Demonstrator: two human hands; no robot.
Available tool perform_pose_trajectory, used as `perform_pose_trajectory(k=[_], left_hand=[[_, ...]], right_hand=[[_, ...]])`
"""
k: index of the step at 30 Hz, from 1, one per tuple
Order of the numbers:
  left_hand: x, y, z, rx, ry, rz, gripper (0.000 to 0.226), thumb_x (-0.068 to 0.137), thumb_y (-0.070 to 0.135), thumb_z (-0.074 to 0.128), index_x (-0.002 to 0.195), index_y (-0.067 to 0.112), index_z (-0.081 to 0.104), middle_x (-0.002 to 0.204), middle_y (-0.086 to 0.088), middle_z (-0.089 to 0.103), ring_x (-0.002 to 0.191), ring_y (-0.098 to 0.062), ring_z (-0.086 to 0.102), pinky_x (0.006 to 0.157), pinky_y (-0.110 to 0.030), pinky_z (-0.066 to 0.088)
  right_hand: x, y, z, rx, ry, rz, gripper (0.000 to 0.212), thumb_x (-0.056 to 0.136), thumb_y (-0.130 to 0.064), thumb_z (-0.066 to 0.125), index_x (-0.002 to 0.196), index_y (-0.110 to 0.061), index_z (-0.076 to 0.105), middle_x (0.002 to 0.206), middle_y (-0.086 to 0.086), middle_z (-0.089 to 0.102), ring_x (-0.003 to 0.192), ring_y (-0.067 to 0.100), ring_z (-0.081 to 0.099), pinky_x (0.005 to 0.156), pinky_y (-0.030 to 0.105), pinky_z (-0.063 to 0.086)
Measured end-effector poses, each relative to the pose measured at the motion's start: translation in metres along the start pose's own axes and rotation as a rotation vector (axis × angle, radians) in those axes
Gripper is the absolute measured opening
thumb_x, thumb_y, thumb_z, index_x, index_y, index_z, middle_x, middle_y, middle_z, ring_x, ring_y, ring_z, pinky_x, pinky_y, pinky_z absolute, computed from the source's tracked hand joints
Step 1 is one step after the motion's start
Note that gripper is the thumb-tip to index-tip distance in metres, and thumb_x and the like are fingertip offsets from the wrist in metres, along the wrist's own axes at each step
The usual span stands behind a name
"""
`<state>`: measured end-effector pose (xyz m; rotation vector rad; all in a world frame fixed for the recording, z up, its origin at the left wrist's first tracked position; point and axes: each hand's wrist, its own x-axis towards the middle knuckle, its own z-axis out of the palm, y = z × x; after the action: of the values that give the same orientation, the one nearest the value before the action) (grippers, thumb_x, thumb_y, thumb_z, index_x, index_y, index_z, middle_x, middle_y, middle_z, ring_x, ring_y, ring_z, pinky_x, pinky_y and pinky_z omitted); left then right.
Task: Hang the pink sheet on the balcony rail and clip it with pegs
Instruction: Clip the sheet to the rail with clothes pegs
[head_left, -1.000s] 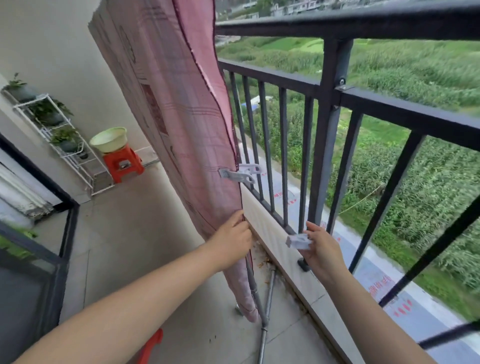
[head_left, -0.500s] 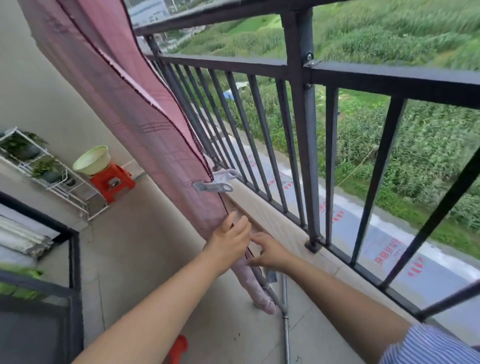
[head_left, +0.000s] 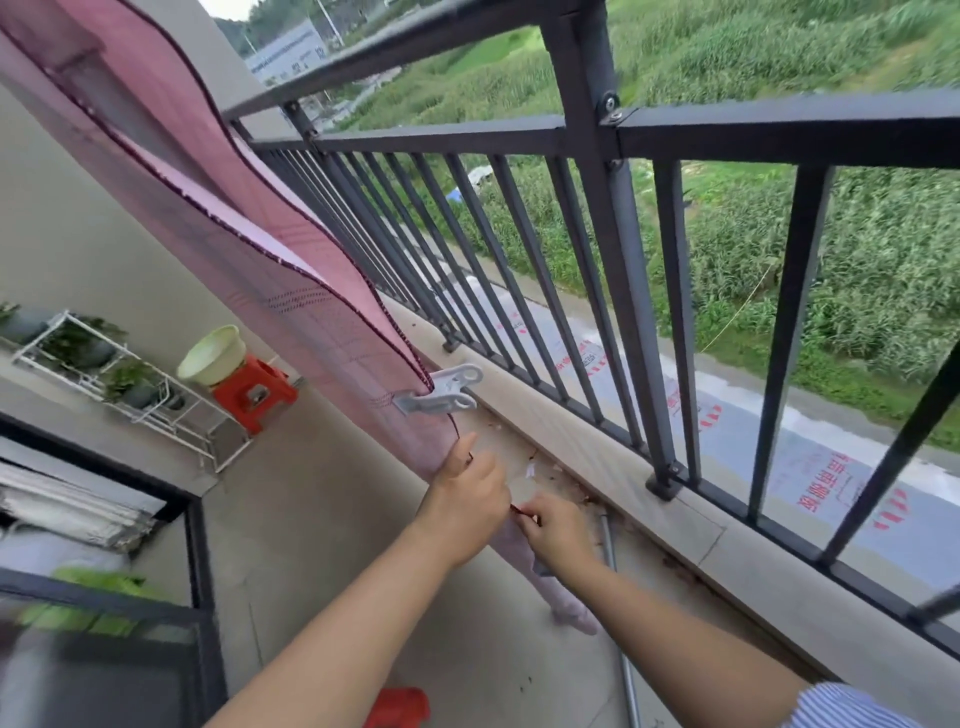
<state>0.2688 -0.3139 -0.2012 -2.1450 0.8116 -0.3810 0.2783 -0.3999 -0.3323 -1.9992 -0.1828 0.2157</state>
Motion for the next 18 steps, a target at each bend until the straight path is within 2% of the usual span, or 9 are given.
perform_pose_trajectory(k=[3, 5, 7, 10, 13, 15, 18], left_hand=[[0.002, 0.001, -0.002, -0.021, 0.064, 0.020, 0.031, 0.061, 0.005, 0.039, 0.042, 0.022, 0.057, 0.044, 0.008, 0.051, 0.050, -0.014, 0.057, 0.090, -0.034, 0.034], [0.005, 0.008, -0.004, -0.015, 0.104, 0.041, 0.031, 0.061, 0.004, 0.038, 0.043, 0.022, 0.057, 0.044, 0.008, 0.052, 0.050, -0.014, 0.057, 0.090, -0.034, 0.034], [0.008, 0.018, -0.005, -0.018, 0.127, 0.066, 0.033, 0.061, 0.004, 0.037, 0.043, 0.021, 0.058, 0.046, 0.007, 0.054, 0.051, -0.015, 0.057, 0.090, -0.034, 0.034], [0.007, 0.030, -0.004, -0.034, 0.146, 0.095, 0.035, 0.060, 0.003, 0.037, 0.043, 0.019, 0.062, 0.046, 0.004, 0.055, 0.051, -0.016, 0.057, 0.088, -0.036, 0.036], [0.006, 0.033, -0.002, -0.079, 0.125, 0.105, 0.034, 0.059, 0.003, 0.037, 0.044, 0.018, 0.064, 0.051, 0.003, 0.061, 0.051, -0.017, 0.059, 0.082, -0.034, 0.036], [0.005, 0.032, -0.002, -0.119, 0.098, 0.110, 0.034, 0.058, 0.004, 0.036, 0.042, 0.019, 0.063, 0.052, 0.000, 0.063, 0.050, -0.016, 0.059, 0.077, -0.030, 0.035], [0.005, 0.030, -0.001, -0.169, 0.036, 0.128, 0.032, 0.055, 0.007, 0.034, 0.038, 0.019, 0.059, 0.052, -0.002, 0.062, 0.048, -0.016, 0.057, 0.066, -0.027, 0.027]], right_hand=[[-0.010, 0.005, -0.010, 0.020, 0.067, -0.003, 0.023, 0.065, -0.016, 0.048, 0.061, 0.001, 0.064, 0.066, 0.024, 0.064, 0.066, 0.030, 0.057, 0.059, 0.031, 0.028], [-0.023, 0.012, -0.016, 0.016, 0.114, -0.030, 0.021, 0.065, -0.016, 0.049, 0.059, -0.001, 0.062, 0.061, 0.023, 0.062, 0.061, 0.018, 0.049, 0.056, 0.027, 0.027], [-0.036, 0.019, -0.019, 0.031, 0.143, -0.048, 0.021, 0.066, -0.017, 0.050, 0.059, -0.002, 0.063, 0.059, 0.021, 0.061, 0.070, 0.018, 0.045, 0.054, 0.021, 0.024], [-0.044, 0.017, -0.024, 0.060, 0.137, -0.006, 0.023, 0.068, -0.017, 0.050, 0.067, -0.002, 0.067, 0.065, 0.019, 0.063, 0.077, 0.017, 0.046, 0.055, 0.022, 0.026], [-0.045, 0.016, -0.026, 0.068, 0.146, -0.013, 0.022, 0.070, -0.016, 0.051, 0.070, -0.002, 0.068, 0.067, 0.020, 0.064, 0.062, 0.021, 0.056, 0.057, 0.023, 0.028], [-0.045, 0.014, -0.025, 0.059, 0.132, -0.004, 0.019, 0.073, -0.013, 0.054, 0.073, -0.001, 0.069, 0.071, 0.020, 0.066, 0.070, 0.029, 0.059, 0.059, 0.021, 0.028], [-0.043, 0.011, -0.023, 0.099, 0.124, 0.034, 0.013, 0.078, -0.008, 0.061, 0.079, 0.001, 0.070, 0.078, 0.021, 0.067, 0.077, 0.029, 0.059, 0.062, 0.020, 0.029]])
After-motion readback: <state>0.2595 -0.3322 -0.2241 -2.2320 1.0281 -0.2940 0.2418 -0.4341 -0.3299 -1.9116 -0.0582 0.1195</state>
